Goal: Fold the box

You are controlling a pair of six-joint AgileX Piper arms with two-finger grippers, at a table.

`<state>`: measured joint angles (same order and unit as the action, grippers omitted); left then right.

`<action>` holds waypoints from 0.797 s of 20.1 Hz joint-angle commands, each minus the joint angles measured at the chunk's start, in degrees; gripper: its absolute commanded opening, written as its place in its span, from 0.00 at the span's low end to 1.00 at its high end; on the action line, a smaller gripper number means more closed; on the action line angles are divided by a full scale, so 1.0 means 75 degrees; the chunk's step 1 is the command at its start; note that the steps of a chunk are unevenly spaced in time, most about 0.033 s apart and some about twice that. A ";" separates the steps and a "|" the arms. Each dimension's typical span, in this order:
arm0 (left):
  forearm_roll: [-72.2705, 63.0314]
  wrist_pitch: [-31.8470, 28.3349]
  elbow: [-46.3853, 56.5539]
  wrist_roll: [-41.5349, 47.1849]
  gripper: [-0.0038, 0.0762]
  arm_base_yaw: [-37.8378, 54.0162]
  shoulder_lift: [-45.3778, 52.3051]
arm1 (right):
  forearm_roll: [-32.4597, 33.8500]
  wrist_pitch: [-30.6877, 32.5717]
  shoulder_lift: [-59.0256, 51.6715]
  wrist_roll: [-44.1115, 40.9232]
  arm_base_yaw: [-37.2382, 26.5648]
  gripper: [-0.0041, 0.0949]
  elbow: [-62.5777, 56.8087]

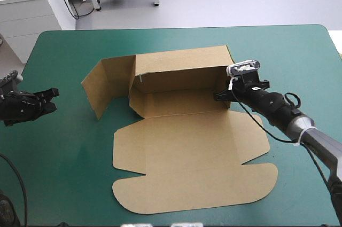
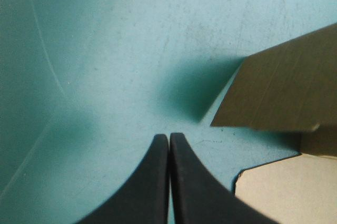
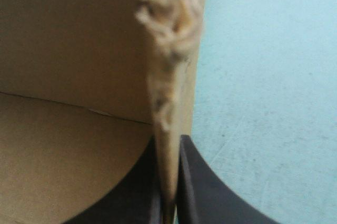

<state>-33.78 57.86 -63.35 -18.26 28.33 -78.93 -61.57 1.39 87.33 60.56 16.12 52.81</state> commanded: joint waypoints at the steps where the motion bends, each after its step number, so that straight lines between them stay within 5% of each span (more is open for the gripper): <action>1: -0.0431 -0.0232 -0.0157 -0.0015 0.04 0.0023 0.0296 | 0.0441 0.0964 -0.0279 -0.0864 -0.0340 0.05 0.0701; 4: -0.0461 -0.0232 -0.0157 -0.0015 0.04 0.0023 0.0296 | 0.2898 0.2409 -0.0254 -0.3519 -0.0698 0.05 0.1623; 5: -0.0513 -0.0247 -0.0157 -0.0015 0.04 0.0023 0.0296 | 0.4595 0.3123 -0.0254 -0.5155 -0.0710 0.05 0.2156; 7: -0.0604 -0.0253 -0.0157 -0.0015 0.04 0.0023 0.0296 | 0.5881 0.4253 -0.0254 -0.6540 -0.0696 0.05 0.3007; 16: -0.0742 -0.0190 -0.0157 -0.0070 0.04 0.0023 0.0296 | 0.5869 0.8061 0.0237 -0.7688 -0.0682 0.05 0.4926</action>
<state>-36.18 57.13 -63.16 -18.57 28.33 -78.93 -15.93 58.50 89.38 3.87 11.19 87.63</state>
